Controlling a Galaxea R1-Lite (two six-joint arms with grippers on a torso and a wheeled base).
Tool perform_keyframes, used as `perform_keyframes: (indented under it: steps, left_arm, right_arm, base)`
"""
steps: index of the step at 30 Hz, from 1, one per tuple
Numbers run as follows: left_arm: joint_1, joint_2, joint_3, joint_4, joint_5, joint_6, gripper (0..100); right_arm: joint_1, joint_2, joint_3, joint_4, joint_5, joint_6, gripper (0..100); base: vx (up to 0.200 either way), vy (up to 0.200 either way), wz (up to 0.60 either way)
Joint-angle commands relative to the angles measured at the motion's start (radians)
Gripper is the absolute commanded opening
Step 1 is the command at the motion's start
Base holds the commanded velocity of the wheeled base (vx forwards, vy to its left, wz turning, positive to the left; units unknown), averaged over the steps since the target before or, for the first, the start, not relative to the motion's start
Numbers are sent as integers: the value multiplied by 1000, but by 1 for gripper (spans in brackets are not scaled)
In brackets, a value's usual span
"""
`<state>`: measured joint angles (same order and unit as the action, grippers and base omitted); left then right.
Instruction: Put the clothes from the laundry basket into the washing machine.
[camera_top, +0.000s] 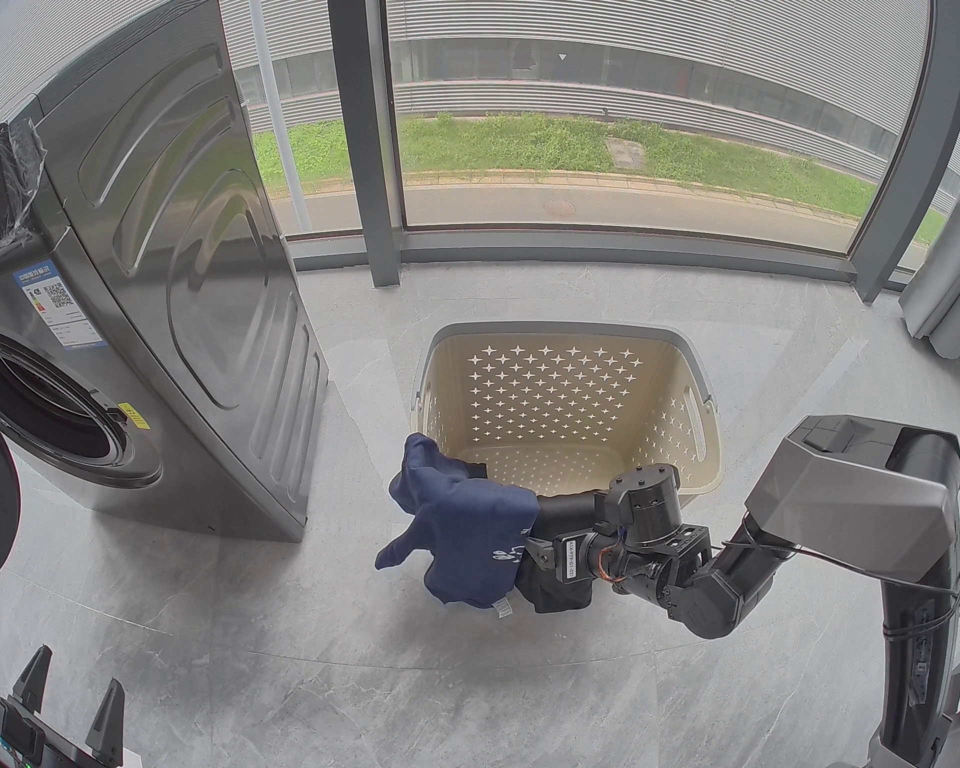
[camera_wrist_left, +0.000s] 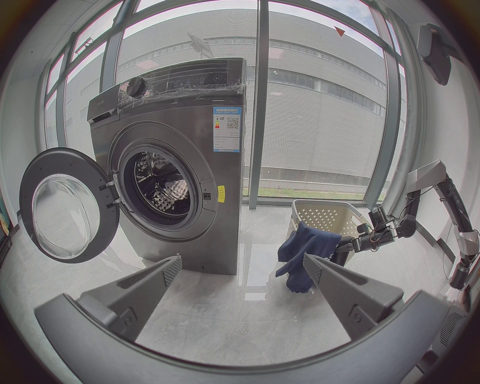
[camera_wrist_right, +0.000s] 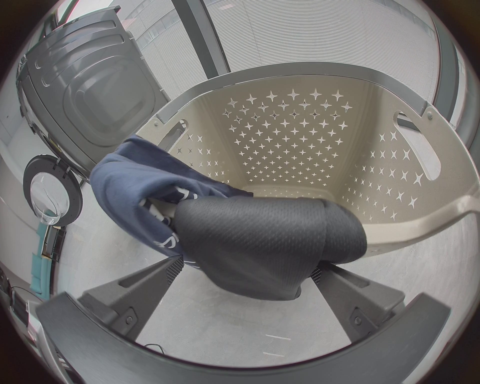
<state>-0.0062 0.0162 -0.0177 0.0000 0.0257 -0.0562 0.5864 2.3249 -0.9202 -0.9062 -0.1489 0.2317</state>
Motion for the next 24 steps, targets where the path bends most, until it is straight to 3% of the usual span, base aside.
perform_keyframes:
  steps: [1,14,15,24]
  left_arm:
    - [0,-16,16,0,0,-1,100]
    - [0,-16,16,0,0,-1,100]
    - [0,-16,16,0,0,1,100]
    - [0,-16,16,0,0,-1,100]
  right_arm:
    - [-10,19,-22,1,0,-3,100]
    - [-31,21,-54,21,-1,-6,100]
    - [-31,21,-54,21,-1,-6,0]
    - [-25,11,-48,21,-1,-5,0]
  base:
    - [0,0,0]
    - [0,0,0]
    - [0,0,0]
    - [0,0,0]
